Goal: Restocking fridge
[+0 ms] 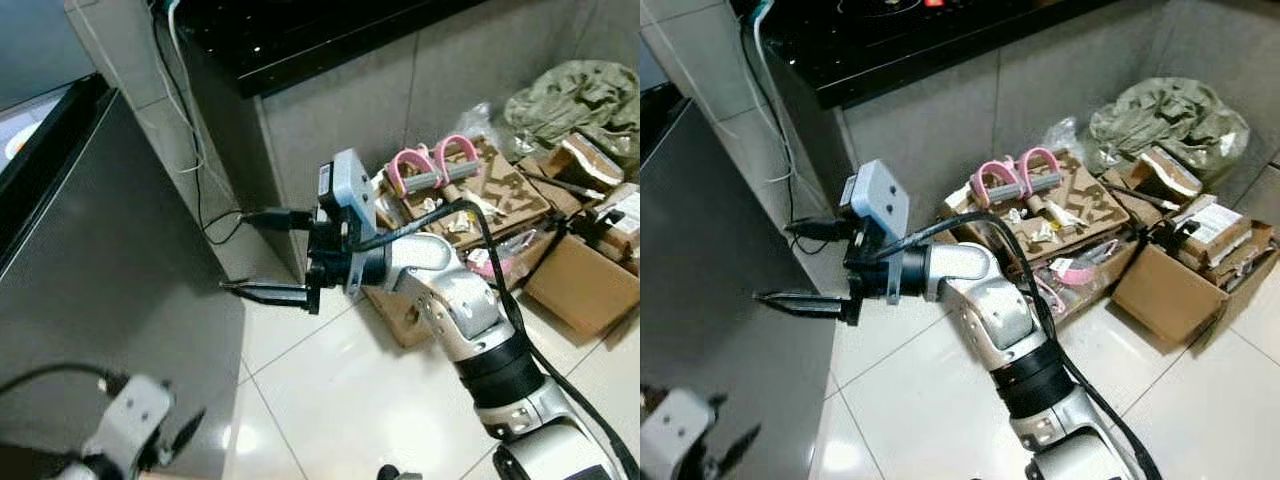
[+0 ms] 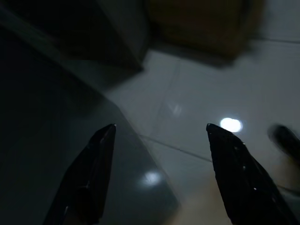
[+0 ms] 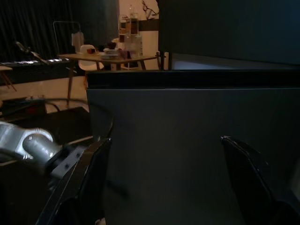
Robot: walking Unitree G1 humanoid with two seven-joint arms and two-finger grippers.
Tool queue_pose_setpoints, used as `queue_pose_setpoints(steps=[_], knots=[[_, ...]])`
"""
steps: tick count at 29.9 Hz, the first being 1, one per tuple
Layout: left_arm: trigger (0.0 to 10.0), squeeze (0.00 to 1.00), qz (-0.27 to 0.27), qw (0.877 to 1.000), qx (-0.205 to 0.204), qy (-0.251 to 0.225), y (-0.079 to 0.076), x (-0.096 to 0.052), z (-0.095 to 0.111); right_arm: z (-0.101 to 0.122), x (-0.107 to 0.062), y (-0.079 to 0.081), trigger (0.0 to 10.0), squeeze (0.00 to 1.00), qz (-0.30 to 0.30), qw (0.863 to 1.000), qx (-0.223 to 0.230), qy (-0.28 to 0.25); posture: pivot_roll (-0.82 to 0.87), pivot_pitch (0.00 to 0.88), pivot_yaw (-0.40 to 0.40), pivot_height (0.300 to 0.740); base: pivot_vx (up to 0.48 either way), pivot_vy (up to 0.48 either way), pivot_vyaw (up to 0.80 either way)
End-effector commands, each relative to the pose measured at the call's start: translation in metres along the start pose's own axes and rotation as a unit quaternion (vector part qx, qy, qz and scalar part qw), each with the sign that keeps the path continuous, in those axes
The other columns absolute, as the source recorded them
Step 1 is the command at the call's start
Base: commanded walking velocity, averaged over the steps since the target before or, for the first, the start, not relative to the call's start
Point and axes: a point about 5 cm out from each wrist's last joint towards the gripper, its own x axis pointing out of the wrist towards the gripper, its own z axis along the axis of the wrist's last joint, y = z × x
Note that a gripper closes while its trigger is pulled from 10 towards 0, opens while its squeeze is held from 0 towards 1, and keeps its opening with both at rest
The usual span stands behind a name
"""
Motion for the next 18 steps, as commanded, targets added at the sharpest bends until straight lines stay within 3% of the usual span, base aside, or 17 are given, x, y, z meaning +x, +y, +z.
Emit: queue_pose_setpoints(steps=[1,3,10,13,14,18], knots=[[10.0,0.0,0.063,0.998,0.021,0.019,0.019,-0.004,-0.001,0.008,-0.001,0.001,10.0,0.0,-0.009,1.0,-0.018,-0.01,0.06,0.253,0.086,0.71,0.0,0.0,0.0],[10.0,0.0,0.113,0.992,0.048,0.017,0.035,-0.003,0.006,0.012,-0.006,-0.003,10.0,0.0,-0.025,0.999,-0.023,-0.012,0.06,0.255,0.086,0.71,0.0,0.0,0.0],[10.0,0.0,0.199,0.977,0.064,0.041,0.055,-0.007,0.006,0.019,-0.023,-0.015,10.0,0.0,-0.067,0.997,-0.037,-0.009,0.05,0.255,0.09,0.71,0.0,0.0,0.0],[10.0,0.0,0.257,0.962,0.044,0.083,0.063,-0.013,-0.005,0.022,-0.038,-0.023,10.0,0.0,-0.089,0.995,-0.05,0.003,0.05,0.257,0.09,0.71,0.0,0.0,0.0],[10.0,0.0,0.257,0.962,0.044,0.083,0.063,-0.013,-0.005,0.022,-0.038,-0.023,10.0,0.0,-0.089,0.995,-0.05,0.003,0.05,0.257,0.09,0.71,0.0,0.0,0.0],[10.0,0.0,0.341,0.932,-0.005,0.125,0.075,-0.021,-0.015,0.029,-0.05,-0.029,10.0,0.0,-0.097,0.993,-0.067,0.017,0.04,0.257,0.084,0.71,0.0,0.0,0.0]])
